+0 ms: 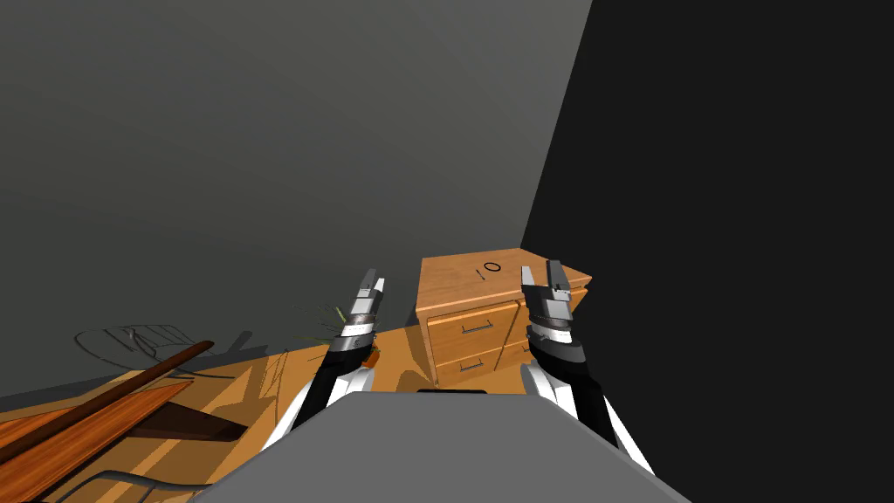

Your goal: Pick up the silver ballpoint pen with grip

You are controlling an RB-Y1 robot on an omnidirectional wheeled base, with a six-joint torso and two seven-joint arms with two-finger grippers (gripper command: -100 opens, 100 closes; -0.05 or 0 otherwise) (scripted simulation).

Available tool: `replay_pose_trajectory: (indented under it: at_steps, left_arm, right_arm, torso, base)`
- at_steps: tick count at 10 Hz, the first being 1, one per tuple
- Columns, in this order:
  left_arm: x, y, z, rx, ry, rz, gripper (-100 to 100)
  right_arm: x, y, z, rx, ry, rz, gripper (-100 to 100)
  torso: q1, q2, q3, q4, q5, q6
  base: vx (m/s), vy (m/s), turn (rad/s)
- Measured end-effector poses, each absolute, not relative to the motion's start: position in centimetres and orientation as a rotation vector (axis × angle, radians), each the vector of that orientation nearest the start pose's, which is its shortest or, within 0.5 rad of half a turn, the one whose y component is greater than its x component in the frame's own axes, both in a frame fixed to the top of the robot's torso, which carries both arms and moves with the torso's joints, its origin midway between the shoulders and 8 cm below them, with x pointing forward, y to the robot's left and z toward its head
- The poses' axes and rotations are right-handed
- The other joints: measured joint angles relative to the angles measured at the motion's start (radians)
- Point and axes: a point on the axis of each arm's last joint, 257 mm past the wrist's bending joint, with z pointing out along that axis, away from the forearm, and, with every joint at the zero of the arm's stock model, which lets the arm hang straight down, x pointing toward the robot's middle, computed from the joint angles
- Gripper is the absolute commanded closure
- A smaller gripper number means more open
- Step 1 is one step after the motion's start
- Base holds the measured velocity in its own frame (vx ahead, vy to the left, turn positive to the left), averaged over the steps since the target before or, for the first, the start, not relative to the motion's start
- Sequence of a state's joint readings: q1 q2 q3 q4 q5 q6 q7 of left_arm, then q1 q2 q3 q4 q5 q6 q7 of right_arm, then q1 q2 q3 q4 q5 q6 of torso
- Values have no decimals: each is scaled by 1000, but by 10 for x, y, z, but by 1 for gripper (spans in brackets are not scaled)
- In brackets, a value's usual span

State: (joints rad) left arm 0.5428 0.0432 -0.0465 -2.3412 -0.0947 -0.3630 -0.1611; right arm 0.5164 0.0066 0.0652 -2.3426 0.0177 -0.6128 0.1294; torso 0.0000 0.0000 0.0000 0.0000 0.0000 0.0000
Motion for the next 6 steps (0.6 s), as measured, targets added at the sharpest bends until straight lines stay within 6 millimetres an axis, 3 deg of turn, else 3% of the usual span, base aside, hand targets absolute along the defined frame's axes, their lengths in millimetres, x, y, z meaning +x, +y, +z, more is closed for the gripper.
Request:
replay_pose_trajectory:
  at_steps: [2, 6]
  left_arm:
    - [355, 257, 9, -592, 818, -1095, 0]
    - [355, 257, 9, -592, 818, -1095, 0]
  right_arm:
    - [315, -245, 60, 483, 559, 1304, -100]
    - [323, -217, 29, 512, 669, 1471, -100]
  torso:
    - [-1, 8, 4, 2, 0, 0]
    - [1, 14, 8, 3, 0, 0]
  base:
    - [-154, -3, -10]
    - [-204, 23, 10]
